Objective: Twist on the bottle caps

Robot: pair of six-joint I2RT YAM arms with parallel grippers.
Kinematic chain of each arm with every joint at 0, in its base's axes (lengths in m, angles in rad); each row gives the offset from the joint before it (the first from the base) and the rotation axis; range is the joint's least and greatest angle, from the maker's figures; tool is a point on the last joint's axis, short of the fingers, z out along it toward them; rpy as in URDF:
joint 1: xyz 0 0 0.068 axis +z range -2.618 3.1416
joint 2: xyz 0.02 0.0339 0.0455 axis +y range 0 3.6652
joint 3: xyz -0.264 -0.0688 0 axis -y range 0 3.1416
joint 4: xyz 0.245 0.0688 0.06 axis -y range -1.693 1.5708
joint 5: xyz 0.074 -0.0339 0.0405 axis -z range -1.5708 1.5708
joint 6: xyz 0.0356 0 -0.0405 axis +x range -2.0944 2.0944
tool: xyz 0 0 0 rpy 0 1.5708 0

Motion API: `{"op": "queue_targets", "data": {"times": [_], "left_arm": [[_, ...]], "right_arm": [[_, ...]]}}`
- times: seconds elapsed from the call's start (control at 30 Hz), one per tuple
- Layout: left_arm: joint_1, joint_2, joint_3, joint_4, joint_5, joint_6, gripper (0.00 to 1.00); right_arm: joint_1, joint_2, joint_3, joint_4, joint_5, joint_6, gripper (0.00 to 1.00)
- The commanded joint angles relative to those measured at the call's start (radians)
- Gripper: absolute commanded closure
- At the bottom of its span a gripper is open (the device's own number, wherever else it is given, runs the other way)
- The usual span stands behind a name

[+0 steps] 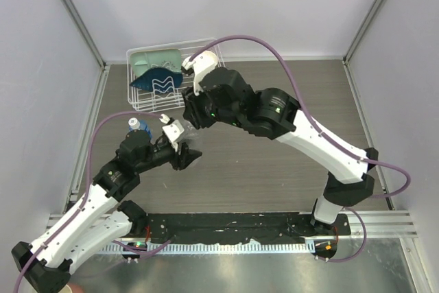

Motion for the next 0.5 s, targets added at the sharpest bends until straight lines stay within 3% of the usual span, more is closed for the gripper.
{"op": "queue_targets", "data": {"times": [0.0,0.23,0.33,0.37,0.47], "left_arm": [[-0.009,-0.031,0.043,0.219,-0.062,0.047,1.0],[-0.009,-0.036,0.029,0.205,-0.072,0.072,1.0],[-0.009,-0.034,0.018,0.199,-0.052,0.078,1.0],[-0.009,-0.033,0.014,0.193,-0.038,0.087,1.0],[-0.009,-0.043,0.005,0.168,0.025,0.108,1.0]], "right_arm": [[-0.006,0.126,0.077,-0.145,0.188,0.152,0.99],[-0.005,0.179,0.166,-0.102,0.177,0.193,0.99],[-0.008,0.193,0.226,-0.085,0.118,0.192,0.72],[-0.012,0.199,0.269,-0.083,0.084,0.187,0.45],[-0.023,0.196,0.338,-0.083,-0.013,0.163,0.16]]}}
